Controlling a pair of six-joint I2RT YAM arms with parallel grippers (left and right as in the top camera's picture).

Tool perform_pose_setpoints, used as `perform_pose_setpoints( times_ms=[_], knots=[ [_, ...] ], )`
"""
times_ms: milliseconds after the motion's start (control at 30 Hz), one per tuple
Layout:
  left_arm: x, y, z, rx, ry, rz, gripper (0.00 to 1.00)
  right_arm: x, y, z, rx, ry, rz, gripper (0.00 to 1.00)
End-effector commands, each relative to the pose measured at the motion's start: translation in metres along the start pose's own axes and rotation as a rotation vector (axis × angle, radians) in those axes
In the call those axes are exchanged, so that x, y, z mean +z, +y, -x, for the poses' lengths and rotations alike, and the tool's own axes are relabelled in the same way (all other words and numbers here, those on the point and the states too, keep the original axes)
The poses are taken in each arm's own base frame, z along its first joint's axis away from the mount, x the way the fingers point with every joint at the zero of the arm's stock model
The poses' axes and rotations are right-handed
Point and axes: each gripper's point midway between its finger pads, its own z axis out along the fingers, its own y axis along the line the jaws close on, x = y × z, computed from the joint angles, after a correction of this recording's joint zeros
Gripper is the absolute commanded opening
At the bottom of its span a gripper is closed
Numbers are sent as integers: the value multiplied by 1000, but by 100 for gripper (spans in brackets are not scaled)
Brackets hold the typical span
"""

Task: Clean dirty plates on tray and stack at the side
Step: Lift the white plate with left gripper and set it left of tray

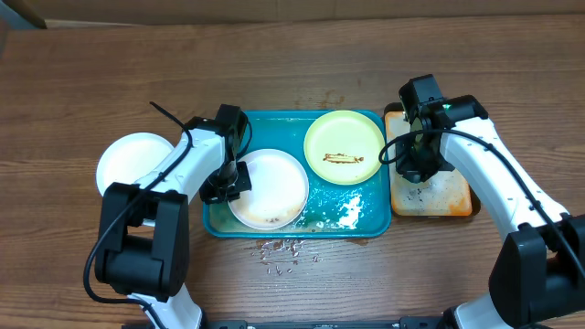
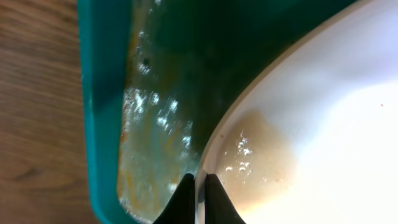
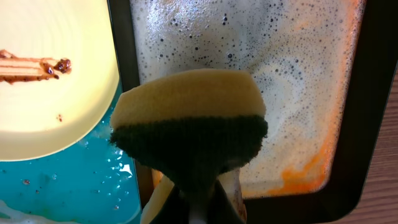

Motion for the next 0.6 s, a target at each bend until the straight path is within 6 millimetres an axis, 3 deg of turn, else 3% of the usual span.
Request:
perform_pose_setpoints(
  times_ms=[0,233,567],
  knots=[
    [-23,14,22,-40,-74,40,4,-2,0,3,0,-10,3,4],
    [-94,38,51,-89,-282,113,4,-2,1,6,2,-22,6,4],
    [-141,62,48,-124,-440,175,4,-2,1,7,2,-26,7,4]
  ],
)
